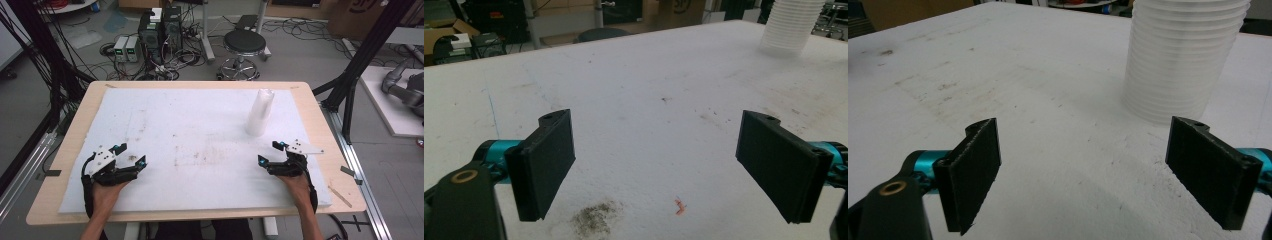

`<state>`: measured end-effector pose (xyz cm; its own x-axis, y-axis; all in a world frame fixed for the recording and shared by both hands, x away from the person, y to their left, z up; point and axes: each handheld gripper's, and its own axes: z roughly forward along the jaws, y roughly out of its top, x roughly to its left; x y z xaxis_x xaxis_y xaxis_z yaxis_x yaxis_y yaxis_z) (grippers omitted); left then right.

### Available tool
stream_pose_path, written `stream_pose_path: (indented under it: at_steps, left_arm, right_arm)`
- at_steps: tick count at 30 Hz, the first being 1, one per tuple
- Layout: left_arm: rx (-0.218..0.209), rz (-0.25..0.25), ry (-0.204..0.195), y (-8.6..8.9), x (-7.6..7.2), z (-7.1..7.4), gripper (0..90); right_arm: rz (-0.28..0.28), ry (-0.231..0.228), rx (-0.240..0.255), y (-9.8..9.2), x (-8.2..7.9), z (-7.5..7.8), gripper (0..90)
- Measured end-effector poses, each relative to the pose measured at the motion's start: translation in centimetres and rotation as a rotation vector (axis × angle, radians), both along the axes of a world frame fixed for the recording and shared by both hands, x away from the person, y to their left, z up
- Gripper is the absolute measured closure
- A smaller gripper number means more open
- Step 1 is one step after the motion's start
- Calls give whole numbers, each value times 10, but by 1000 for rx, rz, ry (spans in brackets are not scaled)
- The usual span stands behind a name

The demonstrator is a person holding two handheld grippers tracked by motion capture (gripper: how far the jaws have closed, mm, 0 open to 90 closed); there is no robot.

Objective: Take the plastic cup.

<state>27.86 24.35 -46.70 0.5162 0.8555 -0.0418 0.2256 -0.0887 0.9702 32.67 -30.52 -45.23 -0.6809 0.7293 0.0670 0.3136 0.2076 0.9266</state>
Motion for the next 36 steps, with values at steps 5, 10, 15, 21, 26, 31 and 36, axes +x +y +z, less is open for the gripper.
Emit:
stream_pose_path:
  at_steps: [5, 10, 15, 21, 26, 31, 36]
  left_arm:
    - [5, -4, -5, 0, 0, 0, 157]
    - [3, 2, 5, 0, 1, 0, 157]
    - [-1, 4, 5, 0, 1, 0, 157]
    - [-7, 2, -1, 1, 0, 0, 157]
    - [-10, -1, 1, 1, 0, 0, 157]
    - [-9, -3, 3, 1, 1, 0, 157]
    - [-13, -3, 13, 1, 1, 0, 157]
  right_arm:
    - [1, 2, -1, 0, 0, 0, 139]
    - [4, 5, -3, 0, 1, 0, 139]
    - [14, -2, -13, 1, 1, 0, 139]
    - [28, 33, -10, 1, 3, 2, 139]
    - [43, 28, 0, -1, 3, 11, 139]
    - [76, 27, 13, -8, 5, 32, 138]
    - [89, 15, 22, -23, 12, 62, 137]
